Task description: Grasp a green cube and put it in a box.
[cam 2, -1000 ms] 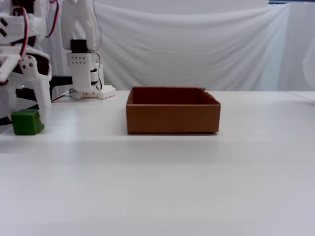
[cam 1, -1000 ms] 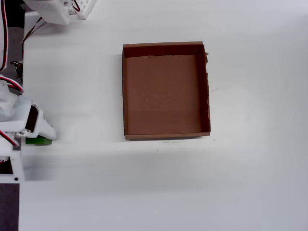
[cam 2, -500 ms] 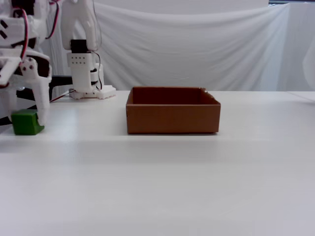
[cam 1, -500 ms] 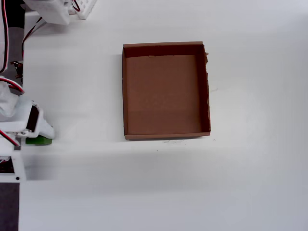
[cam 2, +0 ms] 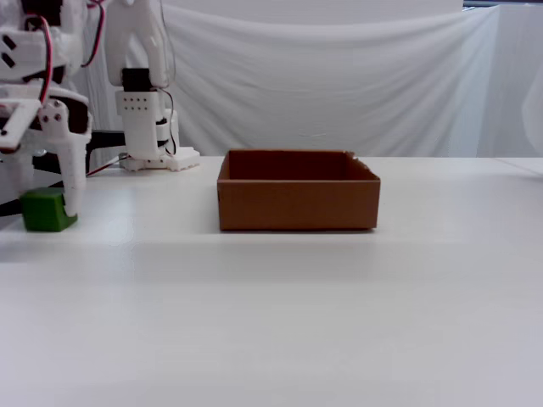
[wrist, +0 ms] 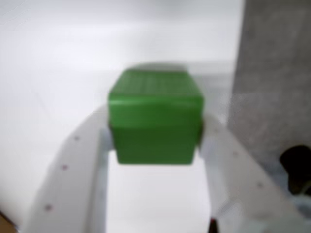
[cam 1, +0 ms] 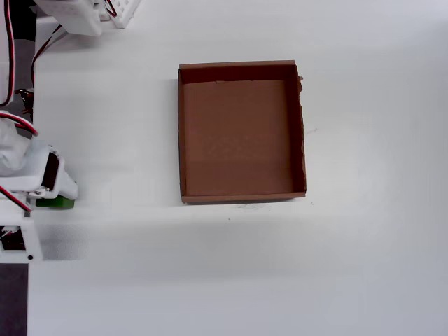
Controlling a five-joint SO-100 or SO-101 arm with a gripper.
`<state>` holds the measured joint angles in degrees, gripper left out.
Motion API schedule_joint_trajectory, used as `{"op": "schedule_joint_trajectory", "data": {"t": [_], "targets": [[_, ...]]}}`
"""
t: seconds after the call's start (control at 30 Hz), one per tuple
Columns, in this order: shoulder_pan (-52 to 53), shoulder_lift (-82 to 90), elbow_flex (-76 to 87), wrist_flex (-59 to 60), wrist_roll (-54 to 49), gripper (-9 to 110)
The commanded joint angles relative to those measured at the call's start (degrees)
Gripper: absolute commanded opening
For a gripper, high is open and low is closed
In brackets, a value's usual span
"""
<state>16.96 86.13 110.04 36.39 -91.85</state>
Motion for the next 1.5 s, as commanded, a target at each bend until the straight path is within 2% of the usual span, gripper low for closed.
{"op": "schedule_joint_trajectory", "data": {"t": [0.0,0.27,0.67,1.0,1.47], "targets": [[-0.9,2.0,-4.9,4.1,-0.8,13],[-7.4,11.9,-8.5,15.9,5.4,13],[-28.2,16.8,-19.1,29.2,19.4,12],[-42.4,7.2,-25.6,31.8,25.8,13],[-52.6,-9.9,-34.9,33.1,30.2,16]]}}
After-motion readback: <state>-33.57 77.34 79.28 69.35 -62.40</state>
